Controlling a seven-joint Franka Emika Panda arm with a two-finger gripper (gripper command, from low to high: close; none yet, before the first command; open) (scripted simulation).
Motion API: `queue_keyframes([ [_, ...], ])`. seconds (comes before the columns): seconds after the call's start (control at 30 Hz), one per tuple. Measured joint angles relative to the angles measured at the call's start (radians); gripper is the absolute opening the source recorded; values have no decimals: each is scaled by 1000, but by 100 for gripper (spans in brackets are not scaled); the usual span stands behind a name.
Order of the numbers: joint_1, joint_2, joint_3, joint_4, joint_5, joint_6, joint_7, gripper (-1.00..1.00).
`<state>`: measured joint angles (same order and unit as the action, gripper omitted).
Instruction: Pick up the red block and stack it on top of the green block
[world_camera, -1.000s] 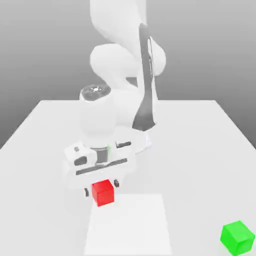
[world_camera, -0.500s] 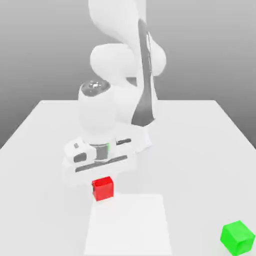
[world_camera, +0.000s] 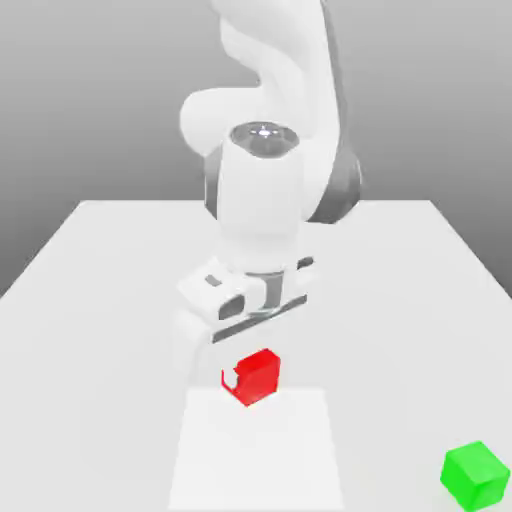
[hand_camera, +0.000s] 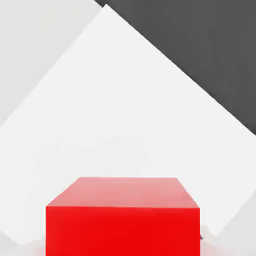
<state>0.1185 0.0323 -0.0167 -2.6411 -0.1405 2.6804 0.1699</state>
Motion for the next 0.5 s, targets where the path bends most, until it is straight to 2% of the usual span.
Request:
queue_keyframes([
  [0.3,188,197,179,319,57,-134,-96,-100],
  [0.43,222,332,172,353,24,-37,-78,-100],
  [0.47,227,352,168,355,18,-19,-74,100],
  [0.5,227,352,168,355,18,-19,-74,100],
])
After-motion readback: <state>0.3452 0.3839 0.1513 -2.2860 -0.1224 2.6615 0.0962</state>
